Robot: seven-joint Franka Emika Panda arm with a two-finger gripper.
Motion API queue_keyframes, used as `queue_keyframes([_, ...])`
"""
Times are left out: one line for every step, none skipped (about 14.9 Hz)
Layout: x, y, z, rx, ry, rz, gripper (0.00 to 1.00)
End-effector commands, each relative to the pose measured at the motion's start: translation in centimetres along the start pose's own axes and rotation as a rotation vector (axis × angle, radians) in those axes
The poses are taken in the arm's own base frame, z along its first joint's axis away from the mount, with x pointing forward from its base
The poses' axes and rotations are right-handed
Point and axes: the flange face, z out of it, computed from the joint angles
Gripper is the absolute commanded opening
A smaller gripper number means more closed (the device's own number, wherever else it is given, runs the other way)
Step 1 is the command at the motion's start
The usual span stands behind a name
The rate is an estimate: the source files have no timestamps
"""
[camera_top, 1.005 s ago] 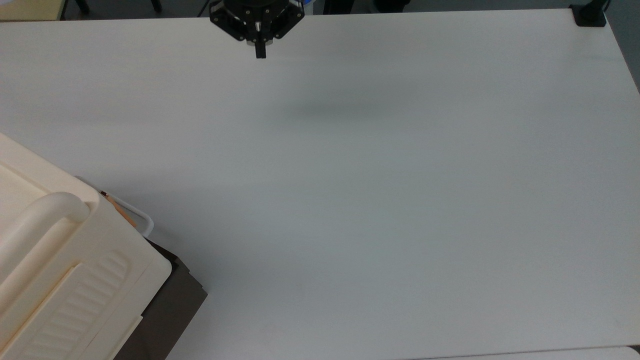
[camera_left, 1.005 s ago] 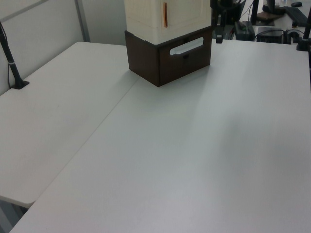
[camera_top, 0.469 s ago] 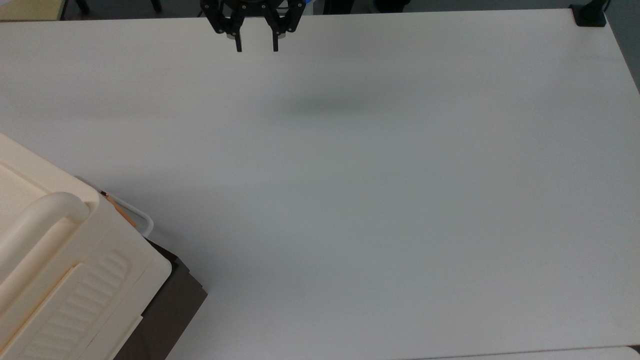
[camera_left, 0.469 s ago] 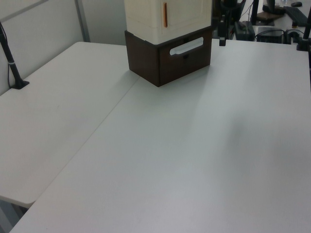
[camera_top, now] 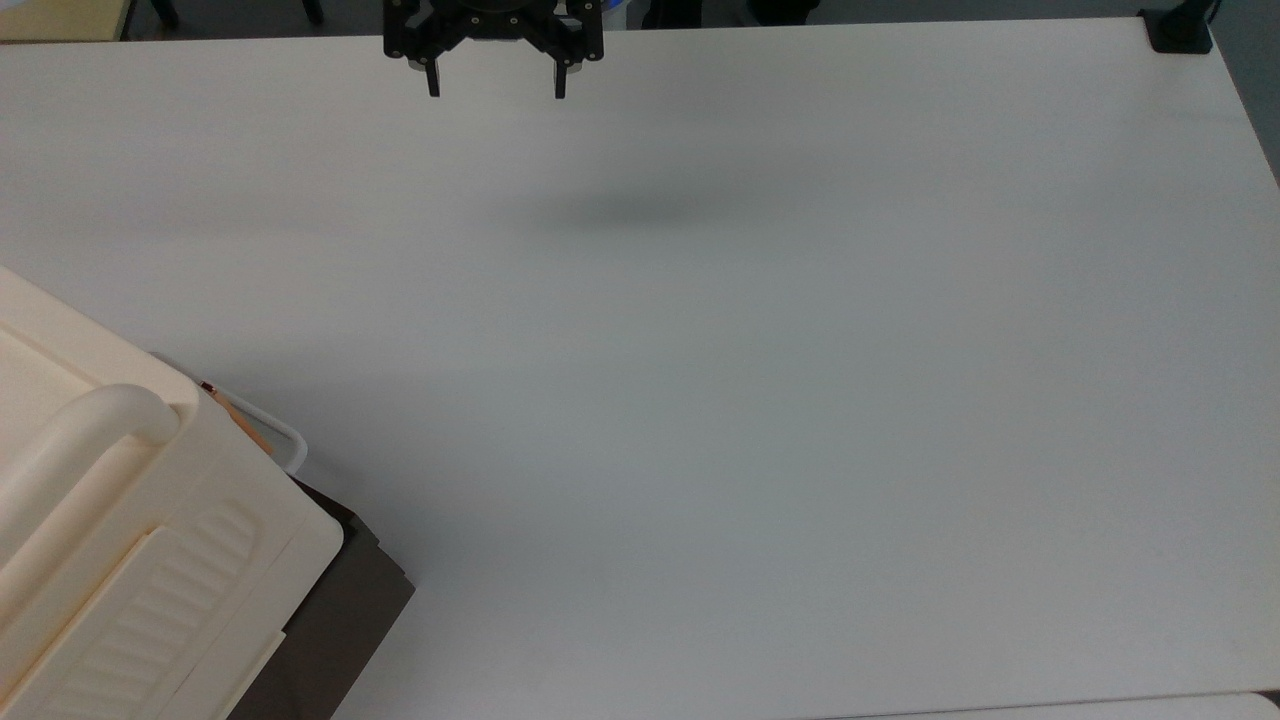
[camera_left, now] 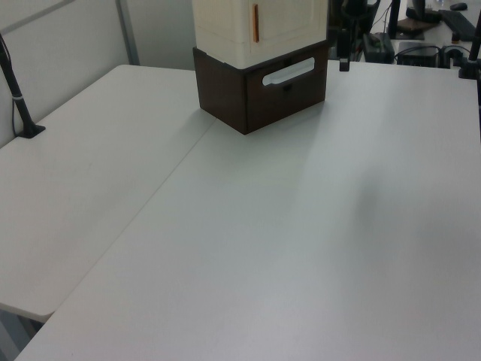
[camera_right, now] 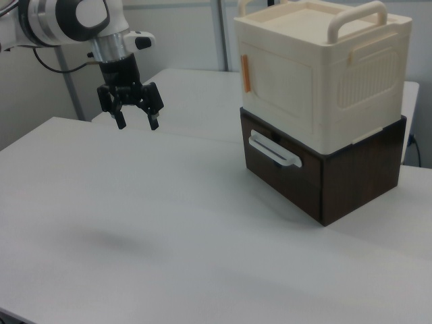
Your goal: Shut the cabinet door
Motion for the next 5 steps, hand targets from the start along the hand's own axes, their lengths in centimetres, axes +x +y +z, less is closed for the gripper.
queue_keyframes([-0.56, -0.02, -0.07, -0.018, -0.003, 0.019, 1.00])
queue_keyframes([-0.58, 0.07, -0.04, -0.018, -0.004, 0.022, 1.00])
queue_keyframes([-0.59, 0.14, -0.04, -0.017, -0.005, 0.024, 1.00])
queue_keyframes([-0.60, 0.15, -0.09, -0.017, -0.005, 0.024, 1.00])
queue_keyframes([-0.65, 0.24, -0.17, -0.017, -0.003, 0.026, 1.00])
